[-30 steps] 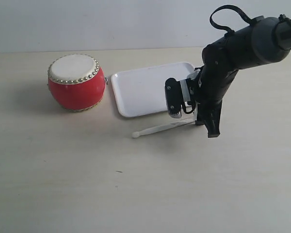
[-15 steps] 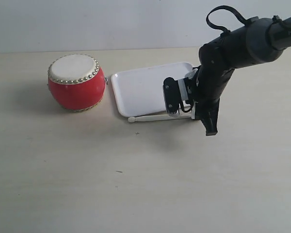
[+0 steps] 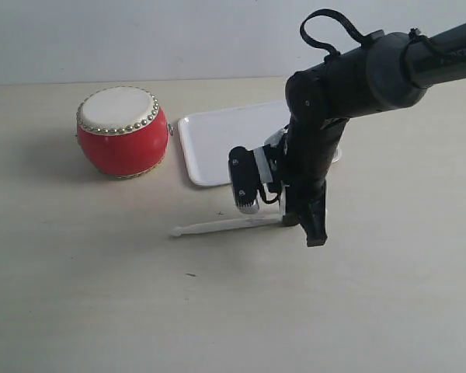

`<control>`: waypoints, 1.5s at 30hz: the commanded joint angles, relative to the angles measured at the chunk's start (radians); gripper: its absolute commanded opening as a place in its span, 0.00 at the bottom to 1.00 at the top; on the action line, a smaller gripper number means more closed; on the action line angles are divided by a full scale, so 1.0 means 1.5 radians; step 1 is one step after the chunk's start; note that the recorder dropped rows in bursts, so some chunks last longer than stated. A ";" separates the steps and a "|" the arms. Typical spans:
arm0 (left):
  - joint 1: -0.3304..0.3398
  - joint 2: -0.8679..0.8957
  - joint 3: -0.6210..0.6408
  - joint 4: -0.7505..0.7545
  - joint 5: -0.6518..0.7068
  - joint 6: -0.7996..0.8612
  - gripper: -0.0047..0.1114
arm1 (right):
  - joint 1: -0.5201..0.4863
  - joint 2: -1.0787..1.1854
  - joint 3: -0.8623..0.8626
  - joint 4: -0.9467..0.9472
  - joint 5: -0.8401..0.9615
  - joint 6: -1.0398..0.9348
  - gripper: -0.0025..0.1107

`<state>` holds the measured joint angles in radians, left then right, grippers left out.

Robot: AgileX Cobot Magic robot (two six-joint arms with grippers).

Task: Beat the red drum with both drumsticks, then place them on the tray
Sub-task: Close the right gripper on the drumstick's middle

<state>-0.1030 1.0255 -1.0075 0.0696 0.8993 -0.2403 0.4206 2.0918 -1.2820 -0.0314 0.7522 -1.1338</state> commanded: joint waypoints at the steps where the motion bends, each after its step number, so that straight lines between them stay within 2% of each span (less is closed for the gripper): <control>1: 0.001 -0.004 0.002 -0.001 0.000 0.001 0.04 | 0.026 -0.035 0.018 0.116 0.041 0.001 0.02; 9: 0.001 -0.004 0.002 -0.001 0.000 0.001 0.04 | 0.026 -0.131 0.018 0.264 0.043 0.000 0.02; 20: 0.001 -0.004 0.002 -0.001 0.000 0.001 0.04 | 0.026 -0.148 0.019 0.281 0.095 0.047 0.02; 24: 0.001 -0.004 0.002 -0.001 0.000 0.001 0.04 | 0.026 -0.144 0.019 0.228 0.109 0.103 0.02; 29: 0.001 -0.004 0.002 -0.001 0.000 0.001 0.04 | 0.026 -0.115 0.019 0.062 0.124 0.253 0.02; 45: 0.001 -0.004 0.002 -0.001 0.000 0.001 0.04 | 0.029 -0.019 0.019 0.057 0.075 0.281 0.02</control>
<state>-0.1030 1.0255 -1.0075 0.0696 0.8993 -0.2403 0.4620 2.0536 -1.2532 0.0553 0.8740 -0.7171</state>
